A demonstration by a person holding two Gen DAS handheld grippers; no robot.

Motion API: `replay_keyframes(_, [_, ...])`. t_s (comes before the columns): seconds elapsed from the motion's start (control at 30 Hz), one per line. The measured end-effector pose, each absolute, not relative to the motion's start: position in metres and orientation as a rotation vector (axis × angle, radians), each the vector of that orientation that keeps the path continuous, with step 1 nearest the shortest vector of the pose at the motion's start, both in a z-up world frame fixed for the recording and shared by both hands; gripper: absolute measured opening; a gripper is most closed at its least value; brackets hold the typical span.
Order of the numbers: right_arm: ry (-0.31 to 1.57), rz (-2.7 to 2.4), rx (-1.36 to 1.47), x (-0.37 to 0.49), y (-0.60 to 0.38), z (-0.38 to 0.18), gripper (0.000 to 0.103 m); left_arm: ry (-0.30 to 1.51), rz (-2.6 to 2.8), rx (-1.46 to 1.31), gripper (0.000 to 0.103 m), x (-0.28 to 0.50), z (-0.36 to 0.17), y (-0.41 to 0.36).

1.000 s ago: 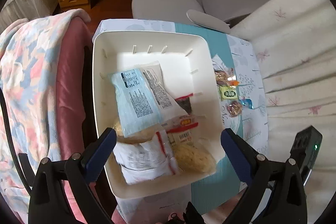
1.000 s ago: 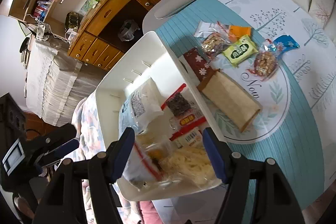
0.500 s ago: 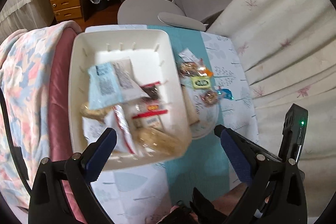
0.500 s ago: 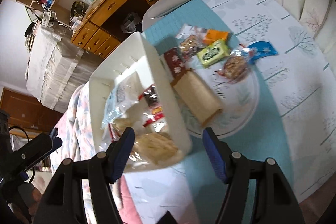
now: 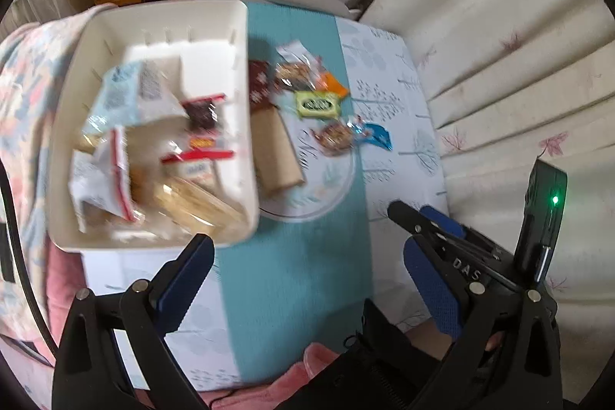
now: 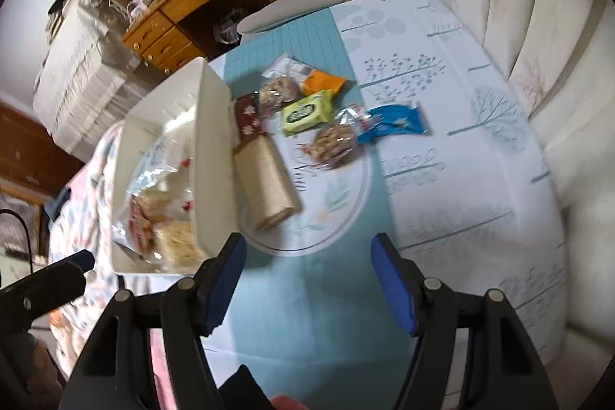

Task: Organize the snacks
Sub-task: 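Move both tools back to the snacks beside the tray, then grasp the blue snowflake packet with the right gripper while the left grasps the nut cookie bag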

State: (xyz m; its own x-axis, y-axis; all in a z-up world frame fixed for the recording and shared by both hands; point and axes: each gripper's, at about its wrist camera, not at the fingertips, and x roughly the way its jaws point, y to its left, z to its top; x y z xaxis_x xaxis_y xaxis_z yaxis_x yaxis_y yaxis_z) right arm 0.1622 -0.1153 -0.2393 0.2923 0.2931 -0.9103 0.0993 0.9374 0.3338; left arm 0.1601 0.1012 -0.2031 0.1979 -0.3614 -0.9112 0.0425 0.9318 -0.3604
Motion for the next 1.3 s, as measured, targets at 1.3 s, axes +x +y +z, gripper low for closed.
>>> replay_keyframes(1.3, [0.904, 0.466, -0.326, 0.232, -0.173, -0.323, 0.067, 1.611, 0.077, -0.472, 0.099, 0.292, -0.344, 0.001])
